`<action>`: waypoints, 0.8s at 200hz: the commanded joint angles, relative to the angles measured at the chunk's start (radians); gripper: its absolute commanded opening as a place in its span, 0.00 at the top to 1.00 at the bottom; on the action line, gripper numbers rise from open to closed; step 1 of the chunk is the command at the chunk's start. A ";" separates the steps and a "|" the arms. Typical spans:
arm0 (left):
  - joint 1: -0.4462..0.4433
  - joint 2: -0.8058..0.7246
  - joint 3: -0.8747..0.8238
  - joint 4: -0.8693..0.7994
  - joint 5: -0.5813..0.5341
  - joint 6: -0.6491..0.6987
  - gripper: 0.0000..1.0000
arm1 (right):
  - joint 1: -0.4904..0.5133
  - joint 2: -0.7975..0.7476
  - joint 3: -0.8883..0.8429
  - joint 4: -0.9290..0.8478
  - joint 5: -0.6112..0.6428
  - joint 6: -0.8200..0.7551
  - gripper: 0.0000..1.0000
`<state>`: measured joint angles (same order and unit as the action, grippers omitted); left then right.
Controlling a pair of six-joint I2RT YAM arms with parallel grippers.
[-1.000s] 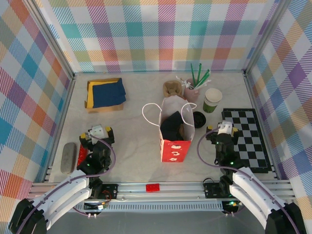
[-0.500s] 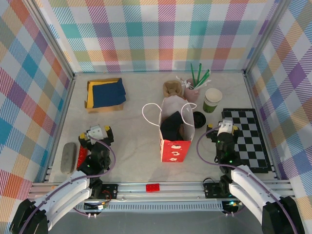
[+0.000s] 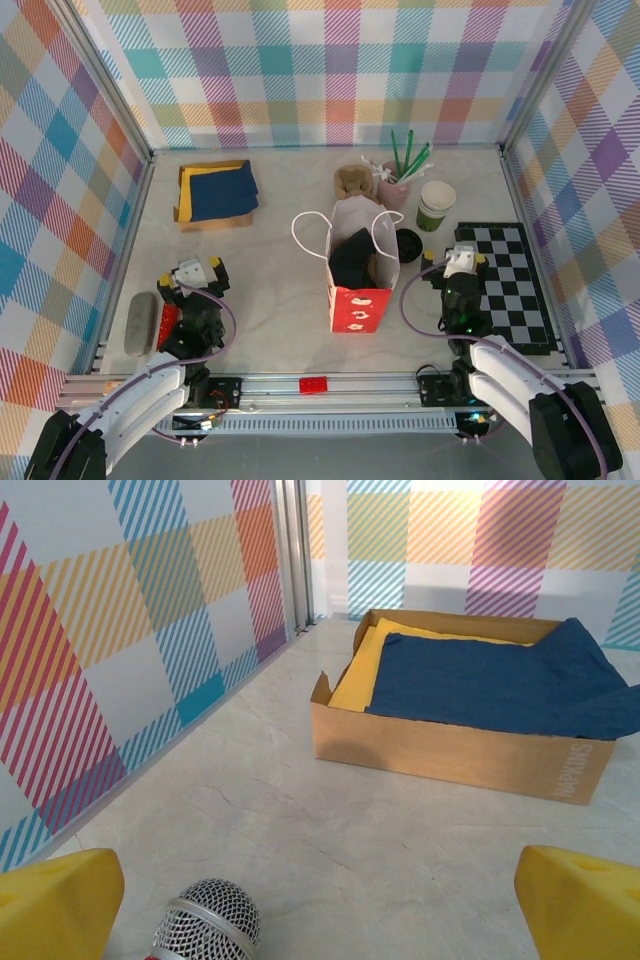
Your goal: Pack the takeout coffee
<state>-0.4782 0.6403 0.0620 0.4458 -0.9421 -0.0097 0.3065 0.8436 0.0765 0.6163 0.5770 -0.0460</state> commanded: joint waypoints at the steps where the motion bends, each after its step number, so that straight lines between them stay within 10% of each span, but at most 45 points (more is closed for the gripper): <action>1: 0.022 0.011 -0.016 0.081 0.021 0.001 0.00 | -0.009 0.003 -0.022 0.120 -0.018 -0.021 0.01; 160: 0.110 0.088 -0.056 0.244 0.114 -0.025 0.00 | -0.081 0.082 -0.075 0.322 -0.047 0.035 0.01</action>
<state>-0.3927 0.7185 0.0216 0.6323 -0.8528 -0.0124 0.2417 0.9001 0.0101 0.8486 0.5522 -0.0433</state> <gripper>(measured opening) 0.997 0.989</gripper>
